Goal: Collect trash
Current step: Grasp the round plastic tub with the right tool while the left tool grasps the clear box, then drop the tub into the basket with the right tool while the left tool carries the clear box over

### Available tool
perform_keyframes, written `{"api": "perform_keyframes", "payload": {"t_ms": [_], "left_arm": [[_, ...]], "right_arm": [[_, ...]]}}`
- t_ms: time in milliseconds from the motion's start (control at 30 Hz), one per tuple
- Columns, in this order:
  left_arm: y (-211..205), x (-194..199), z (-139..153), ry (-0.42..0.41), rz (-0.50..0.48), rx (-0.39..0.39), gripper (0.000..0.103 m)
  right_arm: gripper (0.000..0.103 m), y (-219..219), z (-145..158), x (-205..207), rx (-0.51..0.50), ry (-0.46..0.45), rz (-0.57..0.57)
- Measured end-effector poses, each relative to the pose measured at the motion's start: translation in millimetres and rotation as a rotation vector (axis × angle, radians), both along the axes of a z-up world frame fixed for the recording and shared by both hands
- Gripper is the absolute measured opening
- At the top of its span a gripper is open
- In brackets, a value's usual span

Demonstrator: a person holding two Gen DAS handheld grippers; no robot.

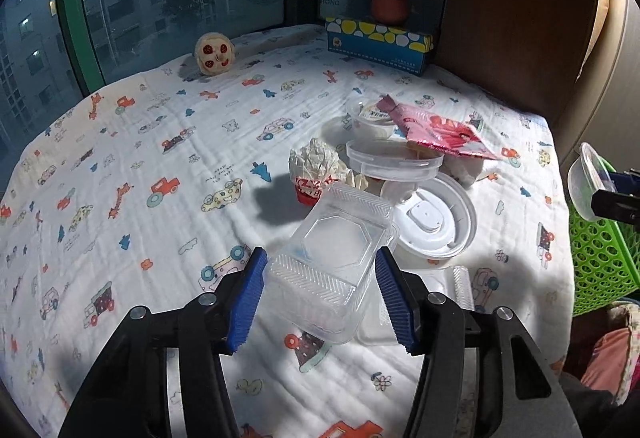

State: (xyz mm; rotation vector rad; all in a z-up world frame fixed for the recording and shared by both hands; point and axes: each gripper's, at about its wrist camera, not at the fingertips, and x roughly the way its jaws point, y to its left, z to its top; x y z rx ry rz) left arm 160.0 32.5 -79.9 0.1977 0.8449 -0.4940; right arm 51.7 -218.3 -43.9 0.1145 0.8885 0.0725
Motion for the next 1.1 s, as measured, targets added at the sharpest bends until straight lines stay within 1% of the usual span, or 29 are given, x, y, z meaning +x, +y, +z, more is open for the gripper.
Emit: {"api": "perform_keyframes", "payload": {"t_ms": [100,167,233,467,600,833,1033,1067,1100], "left_arm": [[-1,-12,17,-0.014,0.007,-0.027,0.054],[-8,-23,29,-0.028,-0.008,-0.044,0.054],[-19,-35,38,-0.045,-0.028,-0.048,0.054],[-77,-73,60,-0.058,-0.140,-0.097,0.054],[-114,-90,69,-0.060,-0.207,-0.121,0.054],[-176,-114,80,-0.060,-0.317,-0.139,0.054],[-215,-133,82,-0.056,-0.387,-0.132,0.054],[-222,-136,82,-0.056,-0.398,-0.129,0.054],[-227,-138,81,-0.055,-0.410,-0.126,0.054]], "right_arm": [[0.068,-12,5,-14,-0.004,-0.012,-0.021],[0.068,-20,8,-24,-0.009,-0.021,-0.038],[0.068,-31,10,-35,-0.014,-0.031,-0.057],[0.068,-75,13,-72,-0.042,-0.039,-0.143],[0.068,-105,10,-93,-0.055,-0.030,-0.206],[0.068,-157,1,-125,-0.070,-0.009,-0.320],[0.068,-195,-10,-146,-0.073,0.014,-0.402],[0.069,-201,-12,-149,-0.069,0.016,-0.414],[0.072,-206,-13,-152,-0.063,0.018,-0.425]]}}
